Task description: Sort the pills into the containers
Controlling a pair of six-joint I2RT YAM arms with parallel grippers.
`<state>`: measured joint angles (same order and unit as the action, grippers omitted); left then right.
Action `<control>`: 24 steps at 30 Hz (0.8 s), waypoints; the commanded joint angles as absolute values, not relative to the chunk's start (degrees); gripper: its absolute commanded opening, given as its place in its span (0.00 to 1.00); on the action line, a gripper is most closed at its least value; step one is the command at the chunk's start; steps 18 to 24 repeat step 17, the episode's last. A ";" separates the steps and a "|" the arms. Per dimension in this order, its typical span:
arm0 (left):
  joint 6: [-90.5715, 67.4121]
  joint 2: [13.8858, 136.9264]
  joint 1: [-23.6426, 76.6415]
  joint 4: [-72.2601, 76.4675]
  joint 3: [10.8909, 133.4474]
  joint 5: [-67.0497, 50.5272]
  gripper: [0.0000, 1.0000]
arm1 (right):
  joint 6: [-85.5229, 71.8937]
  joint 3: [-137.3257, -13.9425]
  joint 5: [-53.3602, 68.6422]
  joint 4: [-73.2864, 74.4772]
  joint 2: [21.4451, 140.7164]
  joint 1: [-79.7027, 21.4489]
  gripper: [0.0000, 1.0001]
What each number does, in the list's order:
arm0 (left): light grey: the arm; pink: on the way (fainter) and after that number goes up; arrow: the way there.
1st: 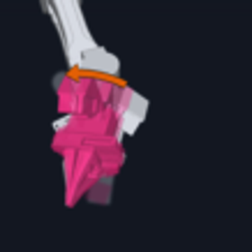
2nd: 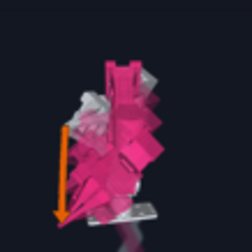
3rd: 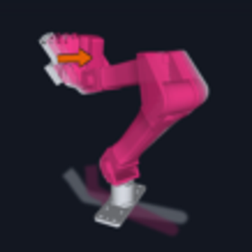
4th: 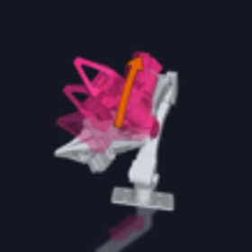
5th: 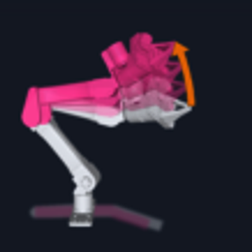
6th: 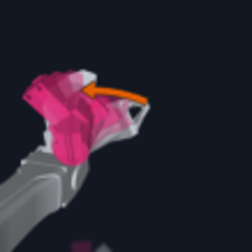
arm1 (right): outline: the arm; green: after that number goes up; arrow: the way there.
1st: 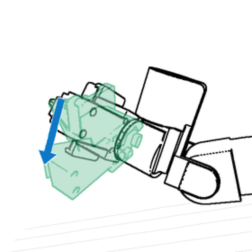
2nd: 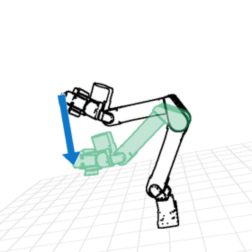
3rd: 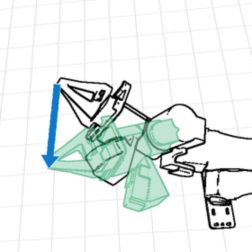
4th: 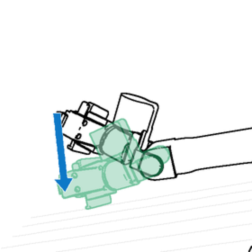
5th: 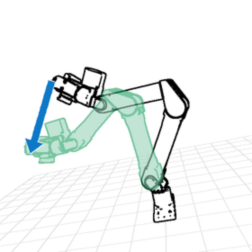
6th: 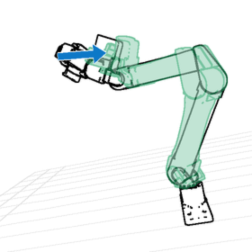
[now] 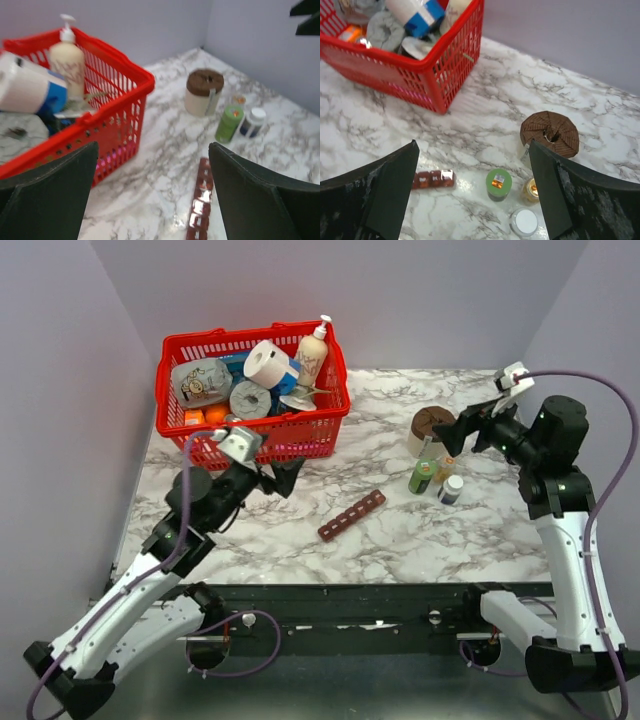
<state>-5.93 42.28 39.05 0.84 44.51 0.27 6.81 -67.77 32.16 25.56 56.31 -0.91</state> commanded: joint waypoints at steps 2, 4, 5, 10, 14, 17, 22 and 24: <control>-4.85 41.48 37.35 -11.04 53.94 9.48 0.99 | -7.39 -73.12 16.88 23.64 56.87 -0.79 1.00; -3.87 42.01 37.27 -13.44 55.36 10.45 0.99 | -6.86 -73.21 14.69 23.12 55.47 -0.70 1.00; -3.61 42.27 37.27 -14.75 56.07 10.89 0.99 | -6.51 -73.47 14.24 22.94 54.41 -0.79 1.00; -3.69 42.28 37.27 -15.47 55.72 9.76 0.99 | -7.12 -74.97 12.40 24.08 52.91 -0.70 1.00; -3.60 41.66 37.35 -15.73 55.63 9.05 0.99 | -6.86 -75.06 12.30 24.52 51.95 -0.79 1.00; -3.34 41.22 37.27 -16.17 55.46 8.97 0.99 | -6.94 -74.88 13.01 24.43 51.42 -0.79 1.00; -3.34 41.22 37.27 -16.17 55.46 8.97 0.99 | -6.94 -74.88 13.01 24.43 51.42 -0.79 1.00; -3.34 41.22 37.27 -16.17 55.46 8.97 0.99 | -6.94 -74.88 13.01 24.43 51.42 -0.79 1.00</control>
